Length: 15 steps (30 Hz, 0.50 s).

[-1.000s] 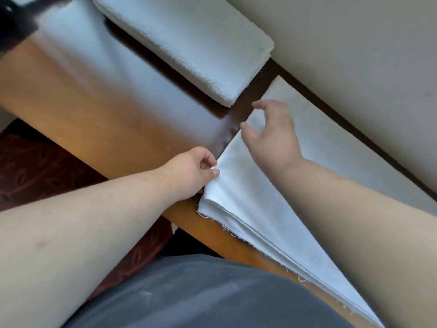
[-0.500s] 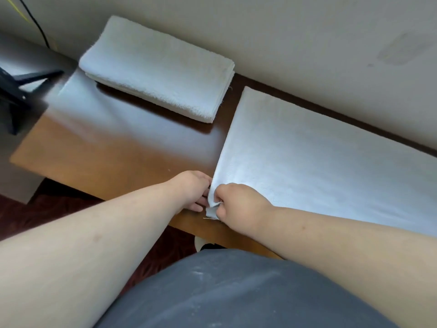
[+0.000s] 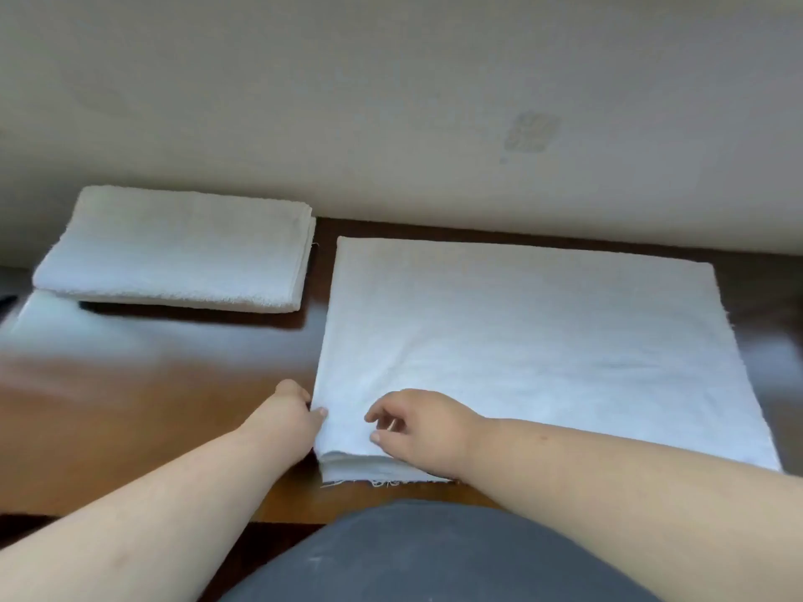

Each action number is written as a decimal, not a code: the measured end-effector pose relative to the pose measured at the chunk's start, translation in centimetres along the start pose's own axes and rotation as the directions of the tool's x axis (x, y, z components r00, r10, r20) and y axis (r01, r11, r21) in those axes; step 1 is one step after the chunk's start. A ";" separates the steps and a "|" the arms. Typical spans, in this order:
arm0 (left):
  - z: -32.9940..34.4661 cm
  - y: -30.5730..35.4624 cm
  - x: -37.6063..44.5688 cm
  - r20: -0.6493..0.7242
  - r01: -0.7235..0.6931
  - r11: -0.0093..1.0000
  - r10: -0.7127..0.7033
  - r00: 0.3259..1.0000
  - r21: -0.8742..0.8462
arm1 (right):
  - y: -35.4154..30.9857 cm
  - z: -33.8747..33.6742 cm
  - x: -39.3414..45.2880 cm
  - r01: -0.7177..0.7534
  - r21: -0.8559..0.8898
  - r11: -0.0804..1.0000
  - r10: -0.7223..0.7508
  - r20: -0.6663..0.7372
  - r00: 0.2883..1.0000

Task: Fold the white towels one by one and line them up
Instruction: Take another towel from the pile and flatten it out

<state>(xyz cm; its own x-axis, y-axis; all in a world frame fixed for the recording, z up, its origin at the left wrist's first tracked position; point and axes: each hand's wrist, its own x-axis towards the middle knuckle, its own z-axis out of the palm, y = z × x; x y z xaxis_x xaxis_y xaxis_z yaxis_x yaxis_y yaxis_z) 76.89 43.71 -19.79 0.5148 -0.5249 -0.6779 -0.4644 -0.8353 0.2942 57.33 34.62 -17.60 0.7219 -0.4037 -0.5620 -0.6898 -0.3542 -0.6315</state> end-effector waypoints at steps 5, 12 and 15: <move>-0.5 6.0 -1.7 -0.128 -0.300 0.829 0.401 0.907 0.471 | 8.8 -5.8 -6.1 -0.254 -0.091 0.963 0.206 -0.358 0.911; 4.8 14.3 -3.1 0.523 -0.725 0.448 0.503 0.688 0.523 | 17.6 -6.5 -15.0 -0.574 -0.009 0.819 0.542 -0.316 0.778; 6.8 16.7 -3.2 0.607 -0.723 0.405 0.393 0.690 0.560 | 20.7 -6.4 -18.5 -0.620 0.066 0.782 0.600 -0.353 0.718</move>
<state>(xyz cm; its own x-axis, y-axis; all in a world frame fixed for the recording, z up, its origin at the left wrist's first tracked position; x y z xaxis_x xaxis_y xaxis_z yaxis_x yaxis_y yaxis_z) 62.59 32.55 -17.32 -0.2650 -0.5914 -0.7616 -0.9636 0.1329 0.2320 29.34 29.39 -16.84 0.0850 -0.8003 -0.5936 -0.9832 0.0290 -0.1800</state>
